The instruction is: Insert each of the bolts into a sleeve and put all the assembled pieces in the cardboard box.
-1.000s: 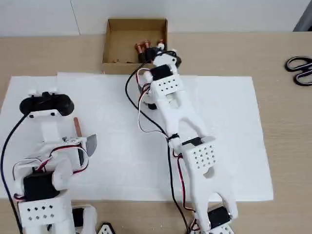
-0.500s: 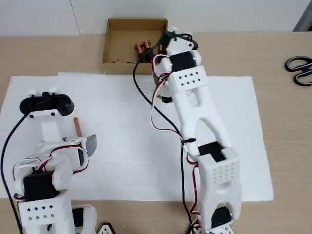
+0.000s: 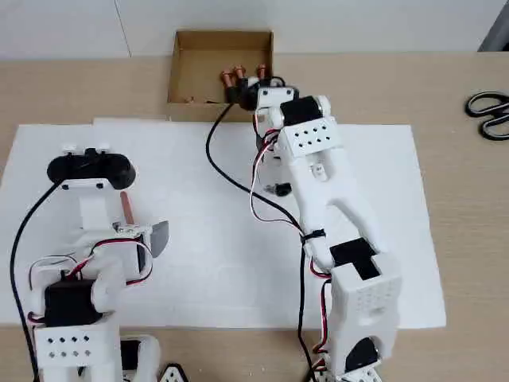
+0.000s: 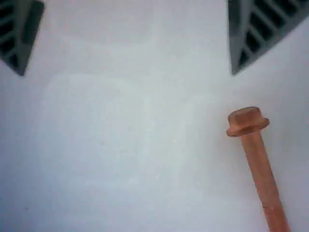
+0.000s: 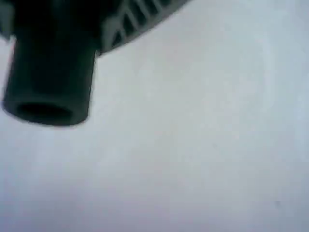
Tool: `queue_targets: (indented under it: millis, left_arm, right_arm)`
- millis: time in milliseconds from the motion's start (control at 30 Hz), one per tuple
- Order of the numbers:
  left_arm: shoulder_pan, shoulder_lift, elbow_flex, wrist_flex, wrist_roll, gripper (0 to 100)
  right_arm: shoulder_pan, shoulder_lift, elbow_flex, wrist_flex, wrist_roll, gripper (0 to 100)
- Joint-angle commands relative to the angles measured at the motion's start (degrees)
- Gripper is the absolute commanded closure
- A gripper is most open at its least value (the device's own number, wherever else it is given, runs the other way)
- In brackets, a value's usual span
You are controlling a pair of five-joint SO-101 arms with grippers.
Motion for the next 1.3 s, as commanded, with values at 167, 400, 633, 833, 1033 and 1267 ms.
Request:
queue_targets:
  millis: [167, 400, 633, 833, 1033, 1267]
  left_arm:
    - [0.2, -0.4, -0.4, -0.6, -0.3, 74]
    - [0.4, -0.4, -0.4, -0.6, -0.3, 74]
    - [0.5, -0.4, -0.4, -0.6, -0.3, 74]
    - [0.5, -0.4, -0.4, -0.6, -0.3, 74]
    - [0.5, -0.4, -0.4, -0.6, -0.3, 74]
    - [0.5, -0.4, -0.4, -0.6, -0.3, 74]
  right_arm:
    - [0.7, -0.2, 4.7, -4.4, 1.1, 99.5]
    - [3.5, 5.5, 4.6, -6.3, 1.1, 99.5]
    - [4.9, 9.1, 4.5, -5.8, 1.1, 93.9]
    - [4.5, 8.0, 4.5, -5.7, 1.1, 88.0]
    - [4.5, 5.7, 4.4, -5.7, 1.2, 88.0]
    - [4.5, 4.1, 4.4, -5.7, 1.2, 87.9]
